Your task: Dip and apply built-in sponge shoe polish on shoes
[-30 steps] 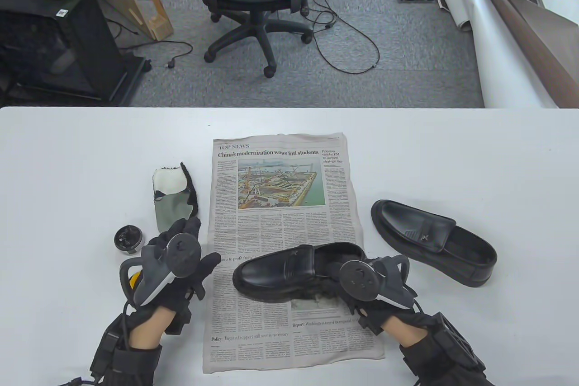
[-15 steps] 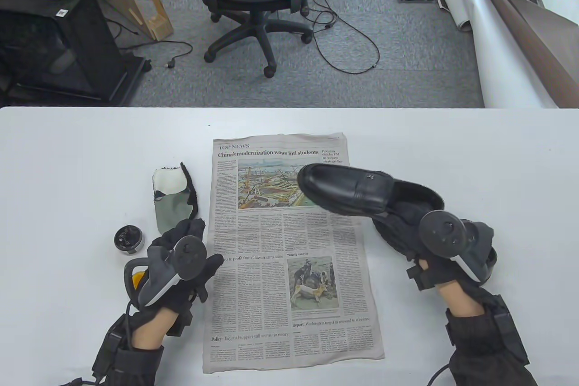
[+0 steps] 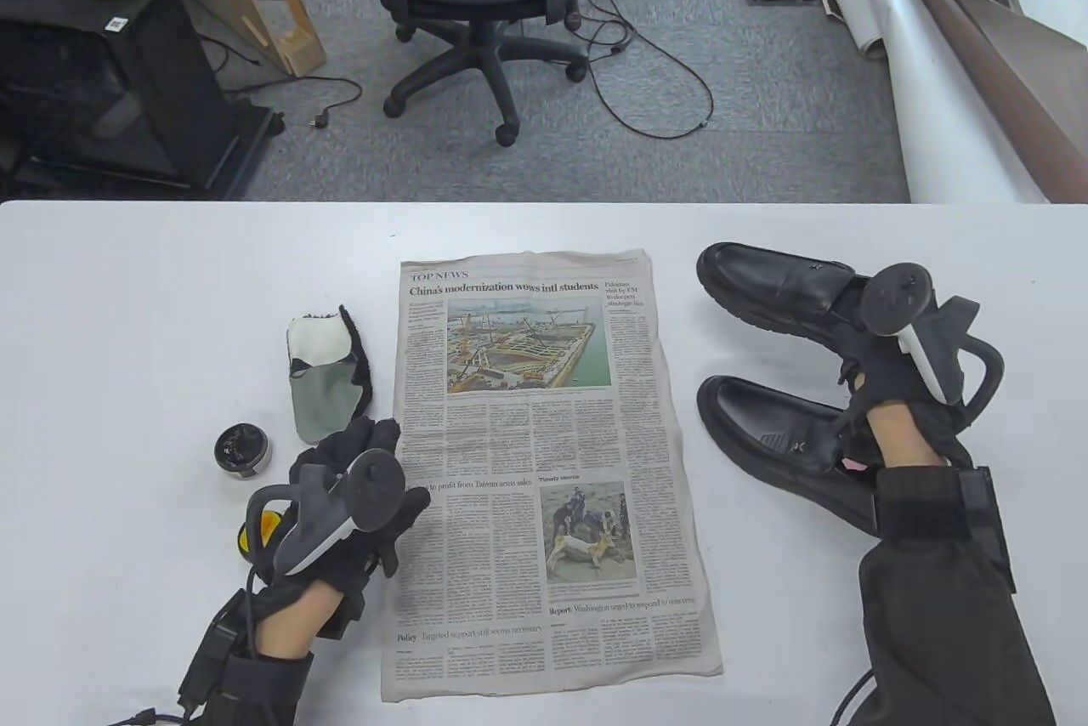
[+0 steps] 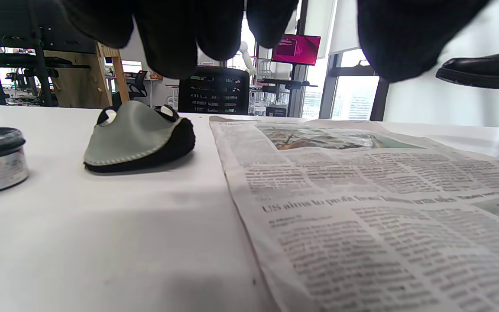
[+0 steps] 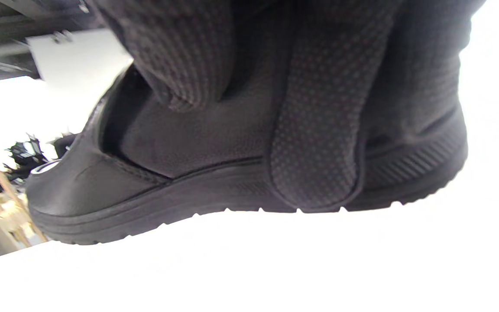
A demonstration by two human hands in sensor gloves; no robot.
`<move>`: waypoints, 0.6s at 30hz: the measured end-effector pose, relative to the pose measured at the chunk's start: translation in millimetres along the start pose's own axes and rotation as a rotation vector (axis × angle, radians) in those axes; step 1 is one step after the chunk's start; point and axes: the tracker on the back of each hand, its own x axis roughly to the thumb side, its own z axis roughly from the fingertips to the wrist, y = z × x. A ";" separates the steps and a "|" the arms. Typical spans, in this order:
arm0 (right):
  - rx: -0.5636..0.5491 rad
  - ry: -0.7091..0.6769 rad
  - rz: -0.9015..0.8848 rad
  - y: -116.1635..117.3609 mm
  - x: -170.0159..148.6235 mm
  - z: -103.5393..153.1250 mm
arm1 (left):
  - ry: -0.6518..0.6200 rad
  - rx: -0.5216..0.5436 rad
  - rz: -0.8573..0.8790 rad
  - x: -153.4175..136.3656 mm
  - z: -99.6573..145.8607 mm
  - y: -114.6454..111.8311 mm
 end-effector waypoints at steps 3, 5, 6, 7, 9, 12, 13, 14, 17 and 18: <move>0.039 0.057 0.012 11.8 0.9 -13.4 | -0.006 -0.009 -0.018 1.8 -0.7 -1.7; 0.062 0.070 0.033 18.3 2.1 -19.4 | -0.009 -0.017 -0.019 2.0 -1.4 -3.1; 0.075 0.088 0.047 23.6 1.9 -24.3 | -0.010 -0.025 -0.017 2.1 -1.9 -4.0; 0.084 0.094 0.054 26.3 1.5 -26.8 | -0.010 -0.028 -0.017 2.0 -2.1 -4.4; 0.118 0.114 0.054 33.0 -0.7 -33.1 | -0.013 -0.026 -0.015 2.3 -2.5 -4.8; 0.159 0.114 0.052 41.8 -3.3 -40.2 | -0.014 -0.031 -0.018 2.4 -3.6 -5.5; 0.173 0.117 0.052 44.0 -4.2 -41.8 | -0.016 -0.037 -0.017 2.3 -4.2 -6.0; 0.188 0.121 0.047 47.6 -4.7 -43.2 | -0.015 -0.041 -0.014 2.3 -4.5 -6.5; 0.249 0.130 0.045 58.0 -8.6 -48.0 | -0.018 -0.045 -0.012 2.7 -4.2 -6.0; 0.256 0.130 0.044 59.8 -10.0 -48.8 | -0.019 -0.045 -0.012 2.7 -4.5 -6.7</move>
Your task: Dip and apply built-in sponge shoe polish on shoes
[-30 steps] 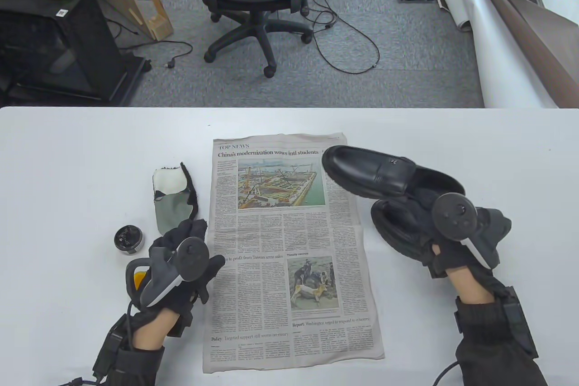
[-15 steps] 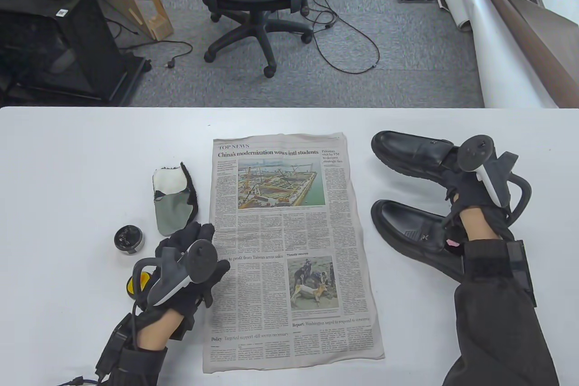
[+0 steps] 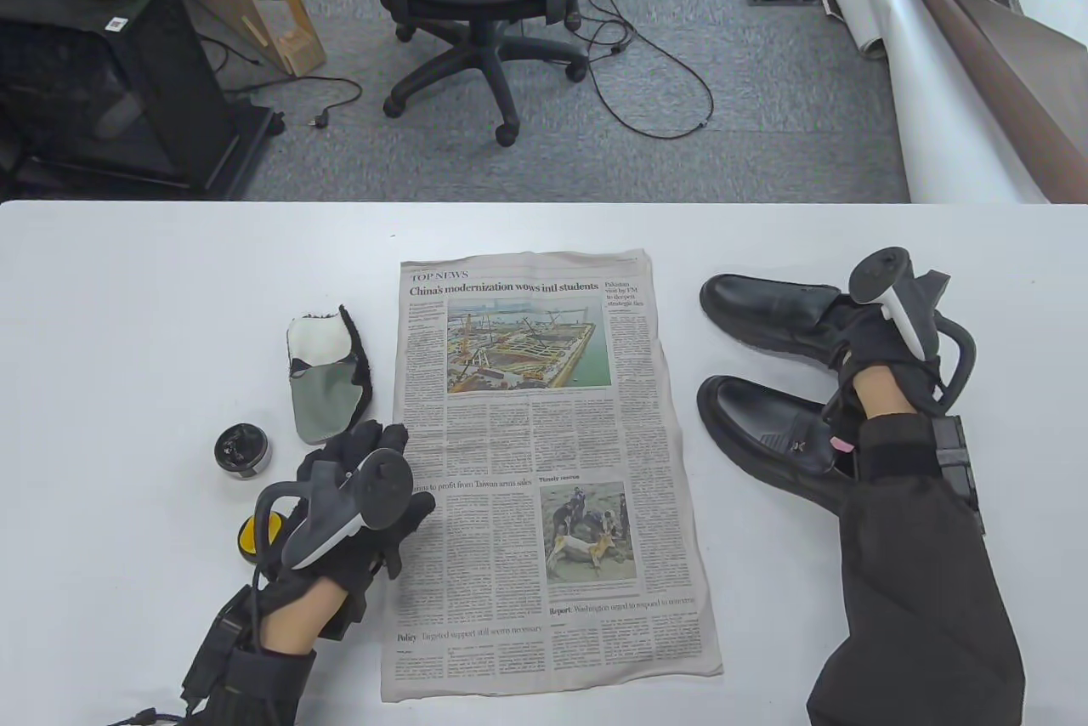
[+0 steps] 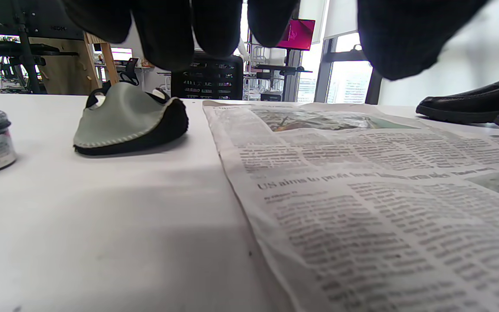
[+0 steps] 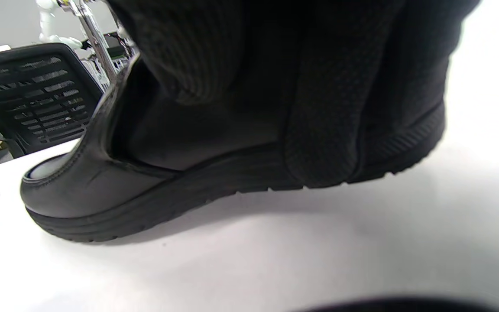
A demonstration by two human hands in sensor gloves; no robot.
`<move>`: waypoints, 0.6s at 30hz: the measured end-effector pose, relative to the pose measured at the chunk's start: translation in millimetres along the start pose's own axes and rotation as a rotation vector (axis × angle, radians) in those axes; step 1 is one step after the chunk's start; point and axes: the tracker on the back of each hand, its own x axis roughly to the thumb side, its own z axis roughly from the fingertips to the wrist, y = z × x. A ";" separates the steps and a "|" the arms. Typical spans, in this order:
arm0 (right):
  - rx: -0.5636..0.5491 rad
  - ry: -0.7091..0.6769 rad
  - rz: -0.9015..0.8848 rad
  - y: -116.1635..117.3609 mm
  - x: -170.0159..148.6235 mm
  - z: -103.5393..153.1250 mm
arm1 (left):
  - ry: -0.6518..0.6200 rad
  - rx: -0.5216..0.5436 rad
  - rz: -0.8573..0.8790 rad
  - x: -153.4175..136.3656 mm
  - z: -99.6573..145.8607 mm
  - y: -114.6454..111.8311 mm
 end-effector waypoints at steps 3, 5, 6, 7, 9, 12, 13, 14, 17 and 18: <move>0.038 -0.009 -0.020 3.5 -3.1 -3.6 | -0.003 0.001 0.000 0.5 0.2 -0.3; 0.087 -0.003 -0.058 5.9 -5.7 -4.3 | -0.005 0.001 -0.001 0.6 0.0 -0.9; 0.099 -0.005 -0.071 7.2 -7.4 -4.9 | -0.005 -0.001 -0.002 0.7 0.1 -1.0; 0.105 -0.002 -0.083 8.5 -8.8 -5.2 | -0.005 -0.001 -0.003 0.6 0.2 -1.0; 0.126 -0.007 -0.102 12.6 -11.2 -4.9 | -0.005 0.000 -0.003 0.3 0.6 -0.8; 0.154 -0.055 -0.090 14.3 -13.0 -0.5 | -0.020 0.040 0.001 0.0 2.7 1.5; 0.120 -0.073 -0.093 11.5 -13.2 2.2 | -0.033 0.081 0.002 0.7 3.8 3.4; 0.102 -0.082 -0.092 9.3 -13.1 4.4 | -0.038 0.097 0.001 1.2 4.5 4.5; 0.044 -0.121 -0.056 -3.4 -10.5 18.4 | -0.043 0.105 -0.008 3.7 7.3 7.4; 0.018 -0.136 -0.046 -7.8 -8.5 24.1 | -0.045 0.111 -0.006 4.1 7.9 8.1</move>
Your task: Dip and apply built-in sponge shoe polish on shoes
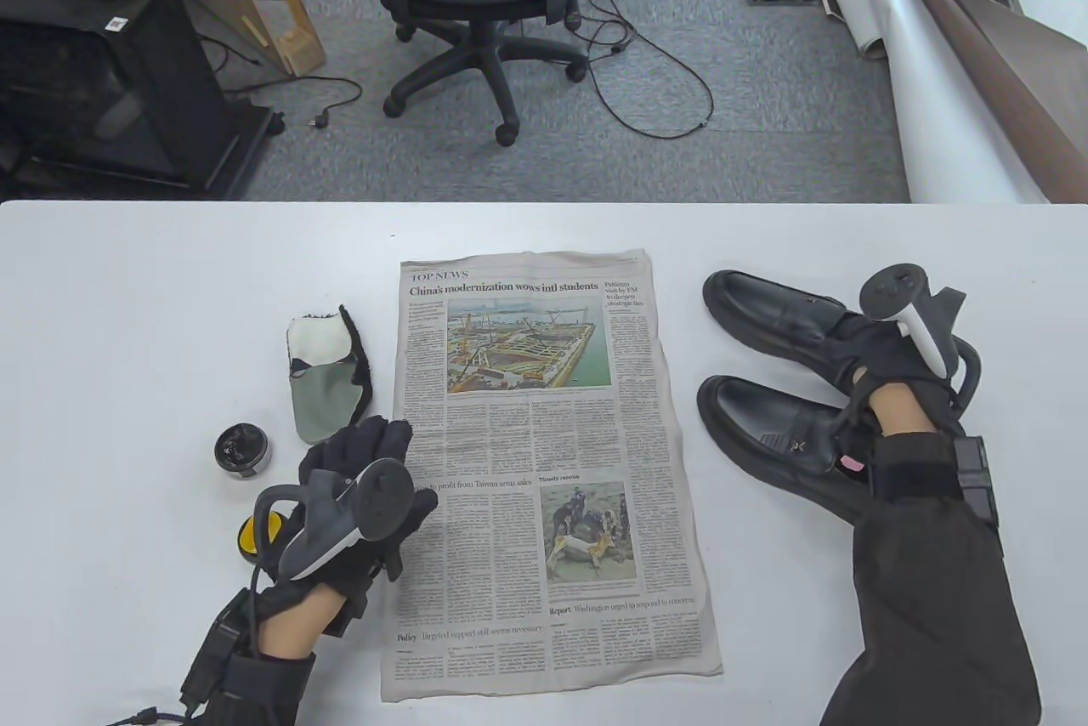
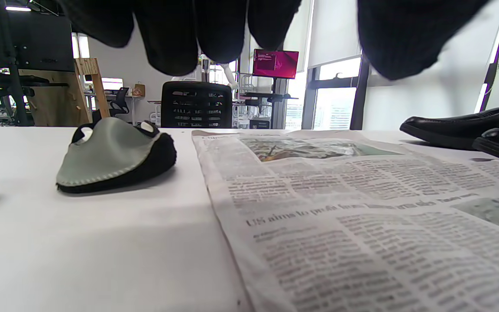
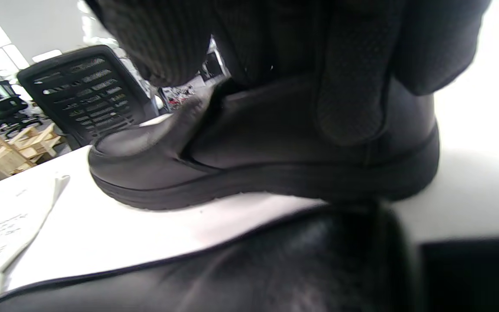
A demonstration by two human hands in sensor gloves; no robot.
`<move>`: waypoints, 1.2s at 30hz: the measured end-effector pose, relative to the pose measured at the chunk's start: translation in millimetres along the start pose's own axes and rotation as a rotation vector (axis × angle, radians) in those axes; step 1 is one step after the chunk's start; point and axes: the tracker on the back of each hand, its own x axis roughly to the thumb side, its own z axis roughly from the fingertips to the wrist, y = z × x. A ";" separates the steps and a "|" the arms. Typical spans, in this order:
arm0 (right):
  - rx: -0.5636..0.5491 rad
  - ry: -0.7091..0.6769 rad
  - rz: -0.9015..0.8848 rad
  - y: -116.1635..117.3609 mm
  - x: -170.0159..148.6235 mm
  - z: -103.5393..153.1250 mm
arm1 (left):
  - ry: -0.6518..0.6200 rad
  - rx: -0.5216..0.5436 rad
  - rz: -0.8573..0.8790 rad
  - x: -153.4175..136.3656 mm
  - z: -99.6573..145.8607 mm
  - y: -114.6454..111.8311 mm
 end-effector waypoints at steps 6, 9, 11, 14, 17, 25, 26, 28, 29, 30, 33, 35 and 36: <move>-0.111 -0.189 -0.023 -18.5 28.7 46.5 | 0.013 0.018 0.008 -2.7 1.9 3.6; -0.190 -0.290 -0.031 -21.7 43.8 79.1 | 0.018 0.033 0.005 -4.3 2.5 5.0; -0.239 -0.367 -0.025 -21.4 53.2 104.8 | 0.024 0.046 0.003 -5.5 3.2 6.7; -0.307 -0.471 -0.027 -18.9 62.0 143.2 | 0.032 0.068 0.006 -7.2 4.1 9.1; -0.359 -0.547 -0.063 -10.6 64.0 174.5 | 0.035 0.088 0.007 -8.1 6.1 10.4; -0.420 -0.647 0.022 35.8 61.2 213.7 | 0.043 0.110 -0.051 -11.6 10.5 8.8; -0.423 -0.646 0.036 39.9 60.9 214.7 | 0.048 0.108 -0.072 -12.0 10.6 8.6; -0.437 -0.657 0.043 51.1 60.8 216.4 | 0.056 0.111 -0.123 -13.0 10.2 7.0; -0.443 -0.662 0.057 56.2 61.9 216.4 | 0.062 0.098 -0.151 -13.7 9.5 5.7; -0.447 -0.666 0.088 61.7 62.8 215.7 | 0.067 0.083 -0.162 -14.5 8.9 4.5; -0.451 -0.674 0.145 71.8 66.1 212.8 | 0.069 0.056 -0.158 -14.7 7.4 2.0; -0.443 -0.679 0.168 75.8 67.1 211.6 | 0.057 0.046 -0.177 -12.9 7.3 1.3; -0.436 -0.683 0.174 77.1 67.3 211.0 | 0.055 0.043 -0.188 -11.6 7.4 1.2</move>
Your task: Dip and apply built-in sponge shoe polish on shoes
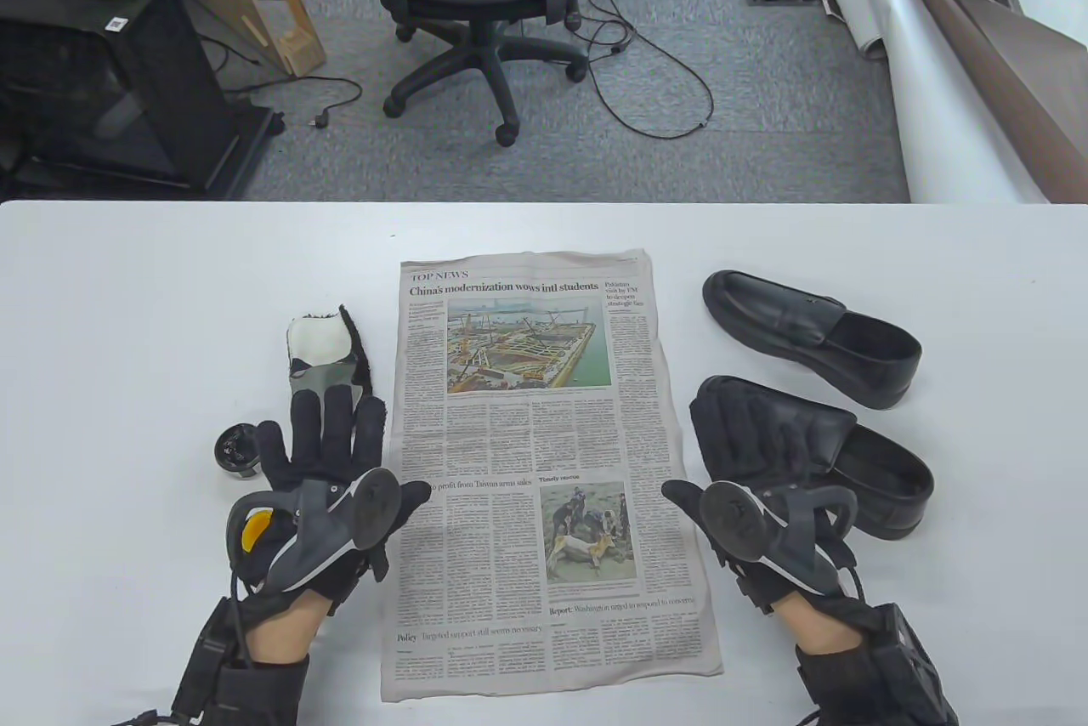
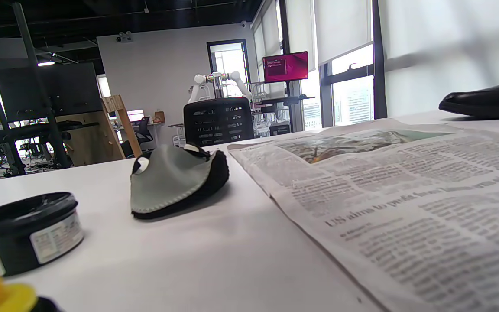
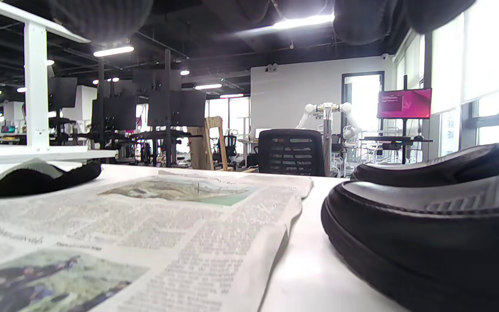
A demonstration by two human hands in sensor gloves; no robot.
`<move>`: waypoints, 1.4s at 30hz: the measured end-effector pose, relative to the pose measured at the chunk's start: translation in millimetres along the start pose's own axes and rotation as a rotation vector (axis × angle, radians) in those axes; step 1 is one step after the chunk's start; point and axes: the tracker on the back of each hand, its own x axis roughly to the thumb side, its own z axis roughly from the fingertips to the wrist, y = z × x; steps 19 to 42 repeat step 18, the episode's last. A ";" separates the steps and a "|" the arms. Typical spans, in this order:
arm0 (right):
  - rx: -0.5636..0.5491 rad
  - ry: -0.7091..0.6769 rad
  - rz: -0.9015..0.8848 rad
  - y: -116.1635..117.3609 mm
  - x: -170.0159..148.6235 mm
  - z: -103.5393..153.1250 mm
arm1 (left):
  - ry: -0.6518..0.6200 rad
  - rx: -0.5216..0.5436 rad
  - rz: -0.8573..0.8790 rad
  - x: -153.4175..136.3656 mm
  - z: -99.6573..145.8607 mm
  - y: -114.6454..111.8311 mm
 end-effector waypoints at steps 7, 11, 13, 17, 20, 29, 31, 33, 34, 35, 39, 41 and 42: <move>0.025 -0.006 0.017 12.8 0.8 -0.8 | -0.038 -0.010 -0.033 11.0 0.5 -0.9; 0.059 -0.004 0.012 18.4 -0.5 -0.5 | -0.042 -0.021 -0.029 10.9 0.2 -1.1; 0.063 -0.007 0.014 19.7 -0.6 -0.8 | -0.039 -0.024 -0.028 11.4 -0.1 -1.4; 0.075 -0.009 0.023 21.3 -0.1 -0.4 | -0.044 -0.034 -0.040 12.7 -0.3 -2.3; 0.075 -0.009 0.027 21.0 0.1 -0.2 | -0.044 -0.035 -0.040 12.6 -0.4 -2.4; 0.075 -0.009 0.027 21.0 0.1 -0.2 | -0.044 -0.035 -0.040 12.6 -0.4 -2.4; 0.075 -0.009 0.027 21.0 0.1 -0.2 | -0.044 -0.035 -0.040 12.6 -0.4 -2.4; 0.075 -0.009 0.027 21.0 0.1 -0.2 | -0.044 -0.035 -0.040 12.6 -0.4 -2.4; 0.075 -0.009 0.027 21.0 0.1 -0.2 | -0.044 -0.035 -0.040 12.6 -0.4 -2.4; 0.075 -0.009 0.027 21.0 0.1 -0.2 | -0.044 -0.035 -0.040 12.6 -0.4 -2.4; 0.075 -0.009 0.027 21.0 0.1 -0.2 | -0.044 -0.035 -0.040 12.6 -0.4 -2.4; 0.075 -0.009 0.027 21.0 0.1 -0.2 | -0.044 -0.035 -0.040 12.6 -0.4 -2.4; 0.075 -0.009 0.027 21.0 0.1 -0.2 | -0.044 -0.035 -0.040 12.6 -0.4 -2.4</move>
